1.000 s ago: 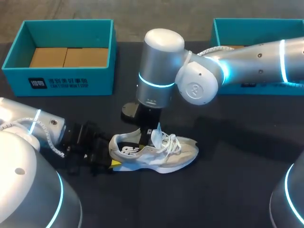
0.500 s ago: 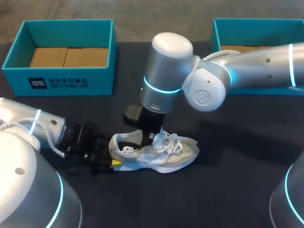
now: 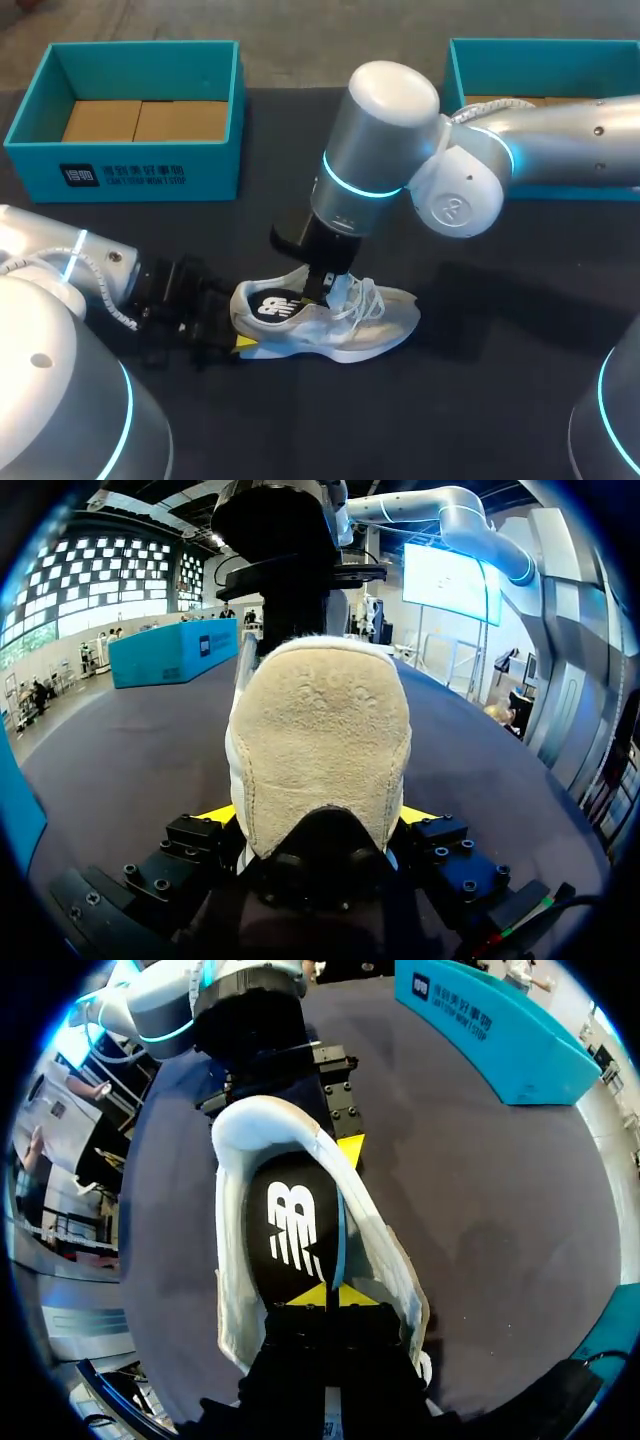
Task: Take the shoe out of the shoebox, open the shoe tongue, remove and reinsert the insole, then place the shoe into the shoebox
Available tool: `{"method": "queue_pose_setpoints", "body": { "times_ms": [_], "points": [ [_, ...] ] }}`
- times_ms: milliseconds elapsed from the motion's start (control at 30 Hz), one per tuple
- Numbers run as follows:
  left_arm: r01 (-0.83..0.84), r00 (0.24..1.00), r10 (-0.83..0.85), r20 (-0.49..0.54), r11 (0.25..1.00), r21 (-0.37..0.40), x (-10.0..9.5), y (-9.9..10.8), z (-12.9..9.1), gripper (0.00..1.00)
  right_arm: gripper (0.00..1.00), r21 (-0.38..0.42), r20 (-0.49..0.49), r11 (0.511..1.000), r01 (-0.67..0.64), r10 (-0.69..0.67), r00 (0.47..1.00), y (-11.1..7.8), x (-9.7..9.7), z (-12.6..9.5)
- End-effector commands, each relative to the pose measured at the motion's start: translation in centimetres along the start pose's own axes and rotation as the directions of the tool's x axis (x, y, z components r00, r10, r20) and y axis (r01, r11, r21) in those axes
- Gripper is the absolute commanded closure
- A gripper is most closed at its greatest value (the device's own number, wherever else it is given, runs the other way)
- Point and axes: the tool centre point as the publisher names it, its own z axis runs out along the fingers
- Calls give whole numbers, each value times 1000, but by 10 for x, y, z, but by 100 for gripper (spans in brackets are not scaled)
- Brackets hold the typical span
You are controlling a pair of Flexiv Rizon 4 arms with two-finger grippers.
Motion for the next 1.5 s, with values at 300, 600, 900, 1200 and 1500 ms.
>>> {"method": "queue_pose_setpoints", "body": {
  "times_ms": [300, 600, 900, 1200, 1500],
  "points": [
    [0, 1000, 0, 1, 1000, -3, -2, 2, 3, 100, 100, -2, 21, 1000, 24, -24, 1000, -12, 7, -21],
    [0, 1000, 0, 1, 1000, -3, -2, 2, 3, 100, 100, -54, 47, 998, 13, -11, 999, -15, 6, -31],
    [0, 1000, 0, 1, 1000, -3, -2, 2, 3, 100, 100, -83, 76, 996, 23, -17, 997, -5, 4, -40],
    [0, 1000, 0, 1, 1000, -3, -2, 2, 3, 100, 100, -132, 118, 991, 19, -3, 993, 13, -5, -48],
    [0, 1000, 0, 1, 1000, -3, -2, 2, 3, 100, 100, -151, 127, 987, 51, -32, 991, 33, -11, -50]
  ]
}}
